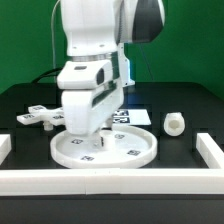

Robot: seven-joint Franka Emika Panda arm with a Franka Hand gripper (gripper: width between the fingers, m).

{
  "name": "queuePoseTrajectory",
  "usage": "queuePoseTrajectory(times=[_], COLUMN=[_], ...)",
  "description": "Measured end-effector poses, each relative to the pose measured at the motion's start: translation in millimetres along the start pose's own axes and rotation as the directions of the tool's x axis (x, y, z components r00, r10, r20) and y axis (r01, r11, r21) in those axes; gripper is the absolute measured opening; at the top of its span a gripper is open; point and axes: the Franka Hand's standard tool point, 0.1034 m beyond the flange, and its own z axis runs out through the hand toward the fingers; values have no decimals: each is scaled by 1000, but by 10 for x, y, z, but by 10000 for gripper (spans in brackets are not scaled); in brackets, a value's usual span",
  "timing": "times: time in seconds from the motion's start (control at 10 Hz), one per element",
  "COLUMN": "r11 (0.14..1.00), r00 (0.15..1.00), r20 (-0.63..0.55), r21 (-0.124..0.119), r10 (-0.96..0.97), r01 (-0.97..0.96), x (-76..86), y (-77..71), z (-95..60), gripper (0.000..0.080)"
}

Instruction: Assemble round table

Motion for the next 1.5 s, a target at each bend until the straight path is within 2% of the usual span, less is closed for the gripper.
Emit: queuePoseTrajectory(times=[0.3,0.4,0.6,0.7,1.1,1.2,1.3,1.4,1.5], r11=[999,999,998,997,999,999,999,999,1000], r00=[999,998,998,997,999,999,999,999,1000], r20=[-30,-35,-36,-32,-27,-27,-27,-27,-27], r21=[-19,-23,-24,-13,-6,-6,-5,-7,-20], r10=[-35,-45,-58,-74,-40,-40,-40,-36,-12], r01=[34,44,57,74,40,40,40,36,11], x=[312,434,628,714,745,744,743,742,746], y=[150,158,126,141,135,134,134,140,175], z=[23,30,40,57,63,65,66,57,-52], gripper=[409,409,409,409,409,539,614,614,641])
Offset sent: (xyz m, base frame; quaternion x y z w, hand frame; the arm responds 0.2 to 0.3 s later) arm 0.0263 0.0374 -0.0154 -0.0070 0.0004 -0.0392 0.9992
